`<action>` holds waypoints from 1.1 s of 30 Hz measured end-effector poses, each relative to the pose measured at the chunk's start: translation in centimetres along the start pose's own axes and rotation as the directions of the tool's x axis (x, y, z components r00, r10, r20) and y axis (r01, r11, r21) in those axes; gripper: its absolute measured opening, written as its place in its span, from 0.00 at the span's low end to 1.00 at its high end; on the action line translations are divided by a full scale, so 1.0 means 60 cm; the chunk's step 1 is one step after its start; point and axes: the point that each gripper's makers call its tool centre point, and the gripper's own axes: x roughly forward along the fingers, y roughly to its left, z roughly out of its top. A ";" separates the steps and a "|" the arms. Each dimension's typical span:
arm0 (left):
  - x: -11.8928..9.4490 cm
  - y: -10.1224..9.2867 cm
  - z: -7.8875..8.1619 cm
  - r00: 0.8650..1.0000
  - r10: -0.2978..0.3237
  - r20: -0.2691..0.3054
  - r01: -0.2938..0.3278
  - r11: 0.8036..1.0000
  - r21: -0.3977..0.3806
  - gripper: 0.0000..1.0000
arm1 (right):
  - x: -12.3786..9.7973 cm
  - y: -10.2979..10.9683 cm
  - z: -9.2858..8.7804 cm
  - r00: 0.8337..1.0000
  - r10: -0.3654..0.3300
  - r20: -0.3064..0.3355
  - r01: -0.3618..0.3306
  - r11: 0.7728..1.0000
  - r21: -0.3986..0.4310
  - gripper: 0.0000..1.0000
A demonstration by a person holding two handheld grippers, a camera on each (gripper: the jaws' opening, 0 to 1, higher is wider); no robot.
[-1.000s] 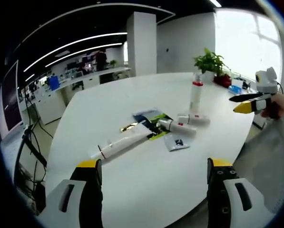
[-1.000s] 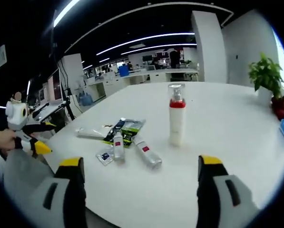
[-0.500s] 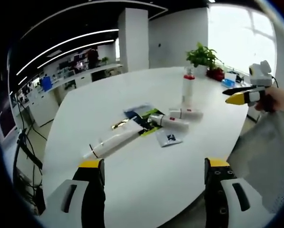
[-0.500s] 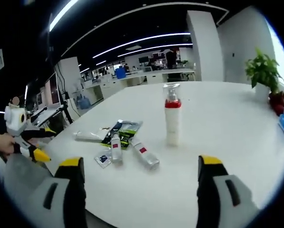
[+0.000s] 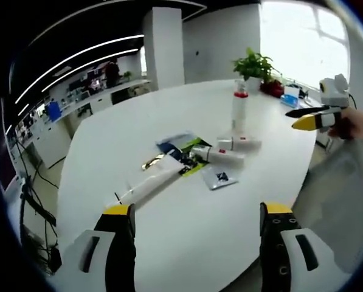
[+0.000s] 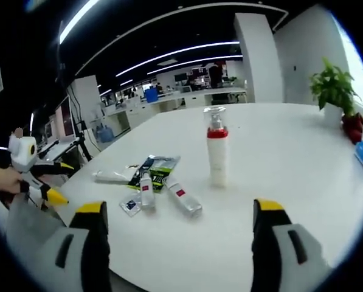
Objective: Arrange the skincare products in the storage area until every visible bottle or jar stands upright without overlapping.
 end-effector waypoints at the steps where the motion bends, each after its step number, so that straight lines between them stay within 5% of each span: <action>1: 0.002 0.007 0.003 1.000 0.003 -0.003 -0.002 1.000 0.010 0.82 | 0.000 0.000 0.000 1.000 0.000 0.000 0.000 1.000 0.003 0.99; 9: 0.028 0.042 0.014 0.997 -0.017 -0.073 0.023 0.997 0.079 0.77 | 0.002 0.001 -0.003 1.000 0.005 -0.008 -0.005 1.000 0.004 0.99; 16: 0.058 0.059 0.026 0.992 -0.058 -0.116 0.063 0.997 0.035 0.76 | 0.004 0.001 -0.006 1.000 0.007 -0.017 -0.007 1.000 0.009 0.98; 25: 0.102 0.086 0.045 0.981 -0.080 -0.176 0.097 0.991 0.093 0.74 | 0.006 0.001 -0.009 1.000 0.012 -0.025 -0.011 1.000 0.016 0.98; 28: 0.115 0.091 0.038 0.964 -0.082 -0.251 0.133 0.972 0.192 0.71 | 0.007 0.002 -0.012 0.999 0.014 -0.033 -0.013 1.000 0.012 0.98; 33: 0.133 0.088 0.030 0.931 -0.129 -0.341 0.212 0.953 0.218 0.67 | 0.007 0.003 -0.014 0.999 0.013 -0.040 -0.013 1.000 -0.001 0.97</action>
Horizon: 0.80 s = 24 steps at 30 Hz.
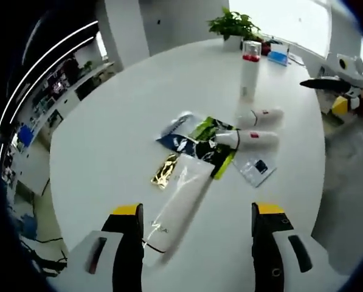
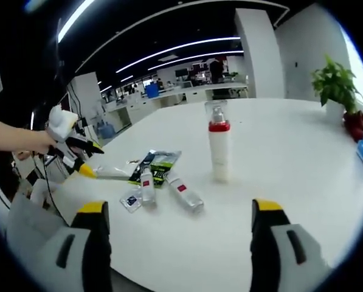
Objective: Arrange the skincare products in the storage area until every visible bottle or jar stands upright without overlapping.
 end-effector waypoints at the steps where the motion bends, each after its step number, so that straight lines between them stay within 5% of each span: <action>1: 0.001 0.001 -0.001 1.000 0.000 -0.009 0.000 1.000 0.007 0.66 | 0.000 0.000 0.000 1.000 0.000 -0.002 0.000 1.000 -0.003 0.97; 9: 0.025 0.013 0.001 0.995 -0.059 -0.074 0.062 0.998 0.032 0.62 | 0.001 -0.001 -0.001 1.000 -0.003 -0.007 0.003 1.000 0.003 0.96; 24: 0.064 0.021 -0.017 0.967 -0.109 -0.231 0.145 0.979 0.145 0.53 | -0.002 -0.011 0.001 1.000 -0.017 0.007 0.016 0.998 0.061 0.94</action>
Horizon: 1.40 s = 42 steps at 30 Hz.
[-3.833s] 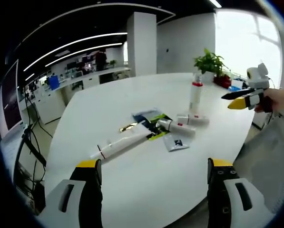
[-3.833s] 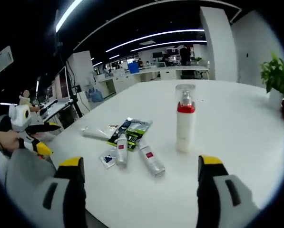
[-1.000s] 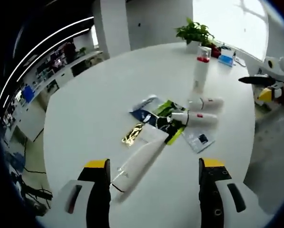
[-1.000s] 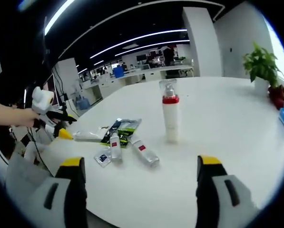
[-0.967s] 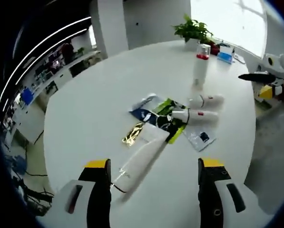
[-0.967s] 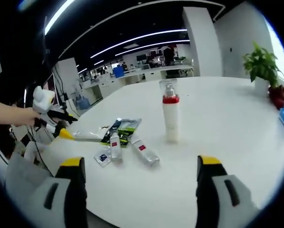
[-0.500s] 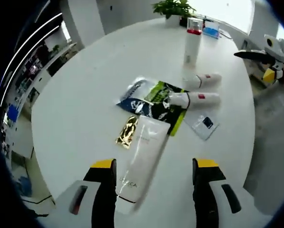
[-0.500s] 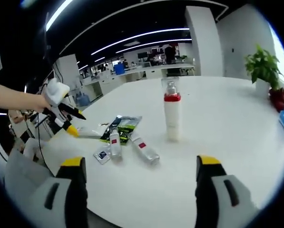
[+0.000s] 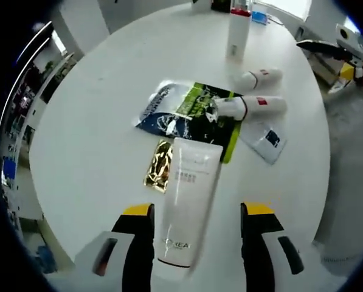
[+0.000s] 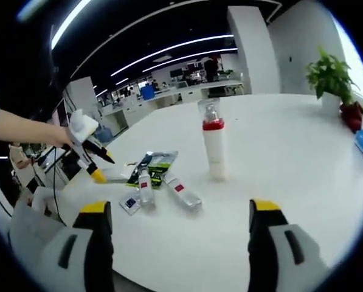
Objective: Arrange the skincare products in the storage area until every visible bottle or jar stands upright without overlapping.
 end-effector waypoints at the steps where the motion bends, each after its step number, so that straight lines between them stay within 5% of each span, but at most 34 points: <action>1: 0.002 0.001 0.001 1.000 -0.002 -0.005 0.002 1.000 0.003 0.51 | 0.000 0.000 0.000 1.000 -0.001 0.000 0.001 1.000 0.002 0.94; 28: 0.044 0.013 0.000 0.995 -0.020 -0.094 0.029 0.995 0.094 0.33 | 0.007 0.001 -0.013 0.999 0.006 -0.040 -0.005 1.000 0.002 0.90; 42: 0.041 0.019 -0.005 0.999 0.002 -0.042 0.000 0.999 0.033 0.31 | 0.009 0.003 -0.018 0.999 0.014 -0.051 -0.014 1.000 0.004 0.89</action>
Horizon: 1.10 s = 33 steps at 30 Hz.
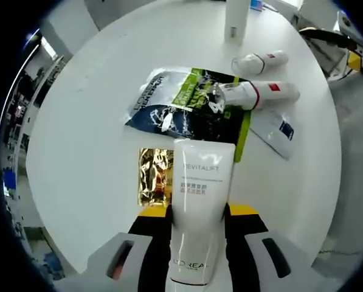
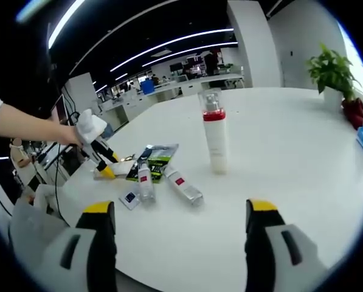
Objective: Arrange the skincare products in the storage area until every visible bottle or jar stands upright without overlapping.
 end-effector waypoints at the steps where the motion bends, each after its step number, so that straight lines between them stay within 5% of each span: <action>1: 0.000 0.000 0.000 1.000 0.004 0.001 -0.004 1.000 -0.009 0.31 | 0.000 0.001 -0.001 1.000 0.002 -0.004 -0.002 1.000 -0.002 0.89; 18: -0.037 -0.010 0.001 0.996 0.036 0.076 -0.030 0.996 -0.085 0.31 | 0.002 0.008 -0.005 1.000 0.024 -0.015 -0.024 1.000 0.000 0.87; 33: -0.075 -0.025 0.011 0.974 0.107 0.199 -0.079 0.986 -0.145 0.31 | 0.002 0.018 -0.002 0.998 0.057 -0.004 -0.057 0.998 0.012 0.79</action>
